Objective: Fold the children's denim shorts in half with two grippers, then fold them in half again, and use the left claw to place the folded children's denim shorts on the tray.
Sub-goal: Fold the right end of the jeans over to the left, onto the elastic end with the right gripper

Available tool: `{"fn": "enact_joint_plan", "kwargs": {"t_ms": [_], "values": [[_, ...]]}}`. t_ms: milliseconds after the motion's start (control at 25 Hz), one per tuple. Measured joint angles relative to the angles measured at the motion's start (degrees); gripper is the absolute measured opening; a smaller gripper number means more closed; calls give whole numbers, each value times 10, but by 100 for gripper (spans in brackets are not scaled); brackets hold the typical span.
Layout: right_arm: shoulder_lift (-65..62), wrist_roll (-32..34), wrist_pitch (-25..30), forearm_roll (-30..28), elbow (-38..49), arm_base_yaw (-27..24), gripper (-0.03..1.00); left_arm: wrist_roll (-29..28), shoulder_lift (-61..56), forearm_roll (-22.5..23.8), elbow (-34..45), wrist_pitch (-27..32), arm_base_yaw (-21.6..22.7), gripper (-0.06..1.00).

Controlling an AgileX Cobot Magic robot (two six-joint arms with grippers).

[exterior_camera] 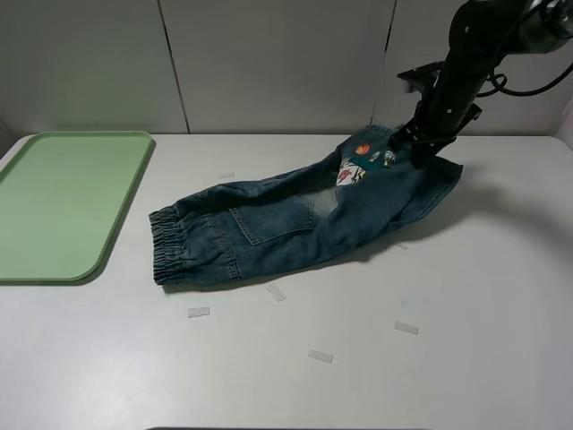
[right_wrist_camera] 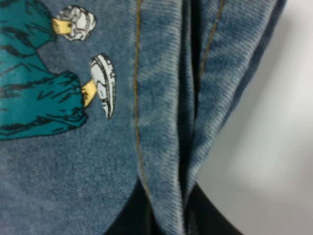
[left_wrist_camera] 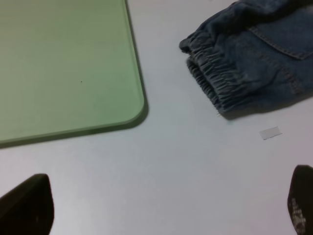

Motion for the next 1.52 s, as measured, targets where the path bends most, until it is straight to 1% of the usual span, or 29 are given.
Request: {"fn": "enact_joint_plan", "kwargs": {"t_ms": [440,1000,1200,1360,1520], "values": [[-78,0,40,-97,0,-1,3,0,0,0,0,0,0,95],[-145,0,81,-182,0,-1,3,0,0,0,0,0,0,95],[-165,7,89,-227,0,-1,3,0,0,0,0,0,0,95],[-170,28,89,-230,0,-3,3,0,0,0,0,0,0,95],[-170,43,101,-195,0,-3,3,0,0,0,0,0,0,95]]}}
